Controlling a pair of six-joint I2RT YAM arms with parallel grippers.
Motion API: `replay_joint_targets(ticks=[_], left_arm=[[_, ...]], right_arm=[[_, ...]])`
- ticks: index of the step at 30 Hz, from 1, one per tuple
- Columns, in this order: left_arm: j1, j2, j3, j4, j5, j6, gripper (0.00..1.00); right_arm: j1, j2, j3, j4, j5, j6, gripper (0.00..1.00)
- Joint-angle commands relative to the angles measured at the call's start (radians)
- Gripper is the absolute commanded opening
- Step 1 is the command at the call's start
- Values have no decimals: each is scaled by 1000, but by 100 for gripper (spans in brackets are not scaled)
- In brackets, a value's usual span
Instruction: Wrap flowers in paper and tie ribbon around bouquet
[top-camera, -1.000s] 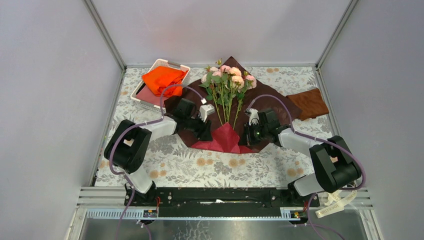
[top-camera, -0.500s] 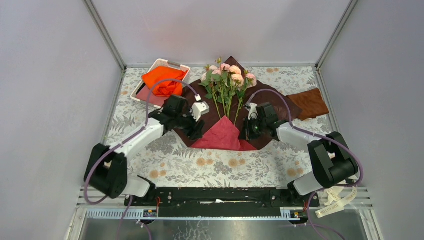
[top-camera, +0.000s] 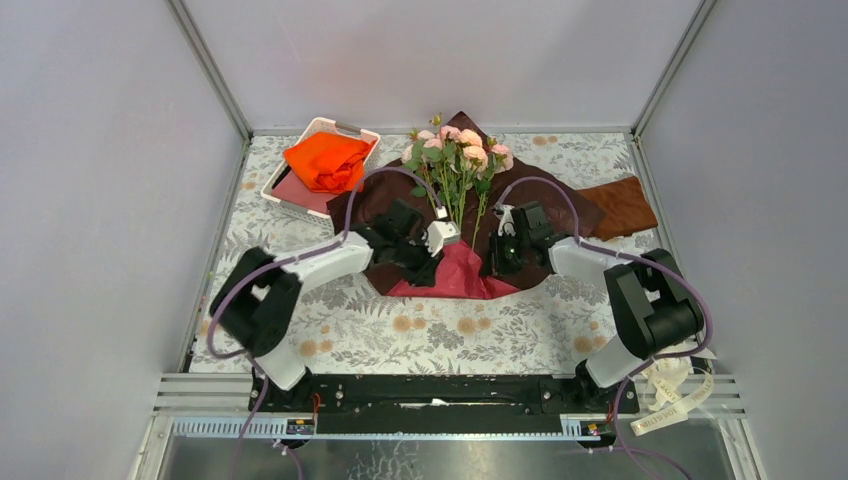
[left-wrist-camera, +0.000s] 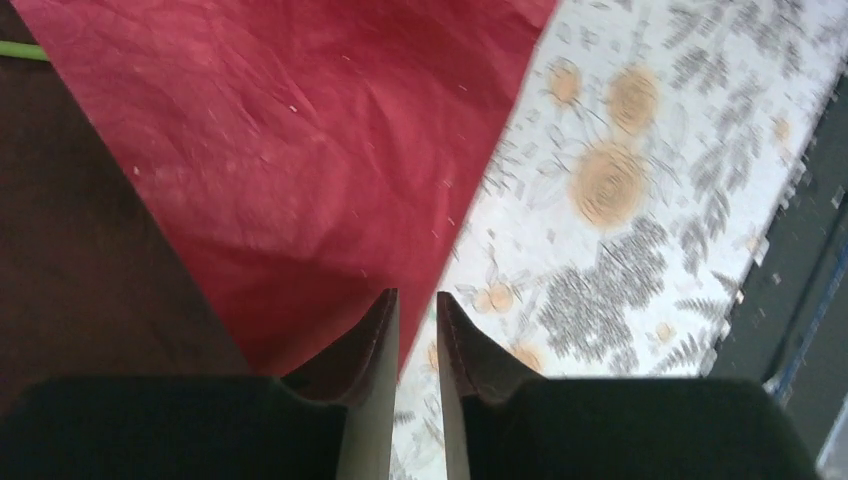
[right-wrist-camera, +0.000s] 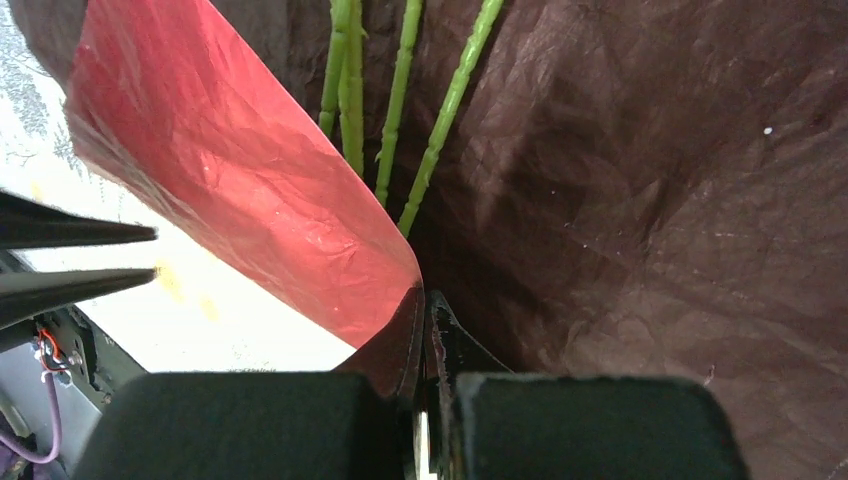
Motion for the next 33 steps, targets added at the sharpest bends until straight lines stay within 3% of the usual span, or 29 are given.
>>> replay_joint_targets(ticks=[1, 7, 11, 15, 17, 19, 22, 24, 29, 33], left_arm=[[6, 121, 13, 281, 6, -241, 25], [7, 152, -31, 293, -67, -331, 23], [8, 206, -25, 252, -83, -341, 23], [17, 240, -9, 215, -74, -352, 23], [19, 233, -23, 225, -73, -356, 23], [20, 226, -36, 232, -66, -360, 23], [25, 221, -41, 230, -60, -363, 23], [30, 218, -41, 231, -63, -362, 23], [44, 212, -54, 239, -54, -361, 23], [52, 202, -79, 268, -48, -366, 23]], right_arm=[[-7, 42, 53, 29, 9, 24, 0], [-9, 19, 62, -3, 63, 25, 1], [-9, 3, 120, -138, 207, 6, 28], [5, -84, 193, -295, 413, -10, 38], [52, -154, 196, -312, 498, -9, 36], [114, -206, 151, -263, 479, -7, 26], [147, -221, 14, -62, 227, 85, 16], [147, -191, -41, 28, 159, 148, 10], [127, -164, -112, -43, 325, 236, 1], [29, -193, -185, -91, 335, 290, 0]])
